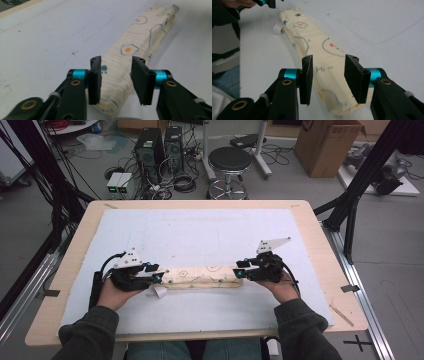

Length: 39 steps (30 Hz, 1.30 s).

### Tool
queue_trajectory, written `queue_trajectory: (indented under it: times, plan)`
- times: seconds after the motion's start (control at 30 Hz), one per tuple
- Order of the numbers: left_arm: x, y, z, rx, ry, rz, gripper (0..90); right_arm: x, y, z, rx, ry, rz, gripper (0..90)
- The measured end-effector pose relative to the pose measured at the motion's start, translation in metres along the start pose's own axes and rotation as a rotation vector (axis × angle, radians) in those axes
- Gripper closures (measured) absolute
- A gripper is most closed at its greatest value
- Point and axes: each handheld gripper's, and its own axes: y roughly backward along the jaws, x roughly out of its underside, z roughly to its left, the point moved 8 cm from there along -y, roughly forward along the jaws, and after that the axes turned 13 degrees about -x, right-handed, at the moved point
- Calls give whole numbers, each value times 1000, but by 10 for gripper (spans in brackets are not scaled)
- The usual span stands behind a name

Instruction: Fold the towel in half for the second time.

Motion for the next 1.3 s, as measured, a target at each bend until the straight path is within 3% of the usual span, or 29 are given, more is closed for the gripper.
queue_trajectory:
  times: [0.07,0.2,0.43,0.6,0.73,0.83,1.3]
  plan:
    - [-3,-9,-2,-23,3,14,677,-7,-9,-4,10,5,6,588]
    - [-3,-27,-8,-26,2,36,713,-14,-32,-9,12,-4,25,588]
    - [2,-47,-23,16,-23,81,717,-11,-69,-13,2,6,102,583]
    - [13,-55,-29,35,-44,131,698,-4,-82,-10,-8,7,164,565]
    - [21,-55,-27,31,-38,142,687,3,-85,-9,7,34,226,554]
    - [25,-53,-25,27,-35,145,677,9,-85,-7,10,50,239,545]
    - [37,-35,-11,23,-47,152,611,27,-64,-8,26,55,239,472]
